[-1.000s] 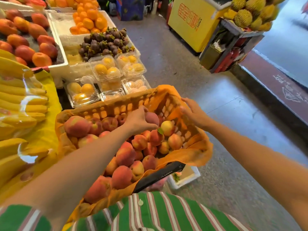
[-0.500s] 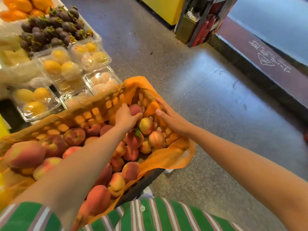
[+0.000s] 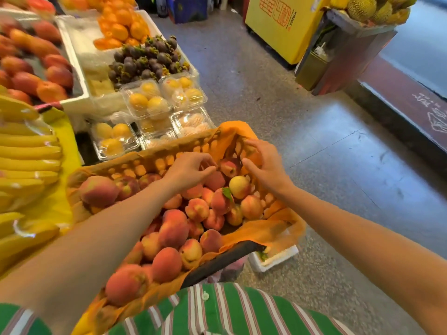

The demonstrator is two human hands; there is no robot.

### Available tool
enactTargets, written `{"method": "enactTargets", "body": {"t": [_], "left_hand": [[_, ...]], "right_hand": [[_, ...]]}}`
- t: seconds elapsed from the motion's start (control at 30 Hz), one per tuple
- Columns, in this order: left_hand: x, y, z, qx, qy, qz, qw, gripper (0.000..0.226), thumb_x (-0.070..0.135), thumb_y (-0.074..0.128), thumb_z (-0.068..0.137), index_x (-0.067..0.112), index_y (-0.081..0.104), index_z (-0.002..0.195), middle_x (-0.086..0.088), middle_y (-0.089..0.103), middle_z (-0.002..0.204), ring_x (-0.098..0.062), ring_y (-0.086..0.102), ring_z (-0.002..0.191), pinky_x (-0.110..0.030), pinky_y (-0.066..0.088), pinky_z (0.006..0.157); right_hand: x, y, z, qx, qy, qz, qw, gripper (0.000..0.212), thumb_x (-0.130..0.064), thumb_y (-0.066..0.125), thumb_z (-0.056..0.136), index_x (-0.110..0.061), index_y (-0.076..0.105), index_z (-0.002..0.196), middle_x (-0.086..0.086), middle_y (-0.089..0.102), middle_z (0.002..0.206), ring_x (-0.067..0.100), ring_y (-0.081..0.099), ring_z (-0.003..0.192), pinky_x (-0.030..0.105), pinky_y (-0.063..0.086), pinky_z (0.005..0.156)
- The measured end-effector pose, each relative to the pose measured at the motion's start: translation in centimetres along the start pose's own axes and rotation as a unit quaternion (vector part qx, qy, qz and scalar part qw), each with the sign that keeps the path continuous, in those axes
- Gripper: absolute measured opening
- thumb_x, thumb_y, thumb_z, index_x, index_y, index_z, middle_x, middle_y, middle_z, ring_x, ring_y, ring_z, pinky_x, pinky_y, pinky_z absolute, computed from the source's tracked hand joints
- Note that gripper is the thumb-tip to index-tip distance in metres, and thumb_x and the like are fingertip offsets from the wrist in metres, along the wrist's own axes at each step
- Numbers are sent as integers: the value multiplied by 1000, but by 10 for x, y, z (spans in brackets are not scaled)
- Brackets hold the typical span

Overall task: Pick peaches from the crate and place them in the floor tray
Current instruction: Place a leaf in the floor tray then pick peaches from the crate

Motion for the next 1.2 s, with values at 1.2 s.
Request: {"method": "enactTargets", "body": {"t": [1.2], "left_hand": [[-74, -72, -125, 109, -229, -600, 759, 59, 43, 55, 75, 10, 54, 124, -14, 65, 103, -24, 67, 82, -29, 55, 62]], "right_hand": [[-72, 108, -40, -362, 315, 443, 758, 53, -58, 45, 90, -17, 59, 121, 2, 75, 93, 12, 70, 75, 27, 55, 68]]}}
Point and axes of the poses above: each hand's wrist, its own z-axis towards the middle knuckle, its own y-axis out of the palm, x = y × z, the point moved 9 cm from there along z, towards the middle knuckle
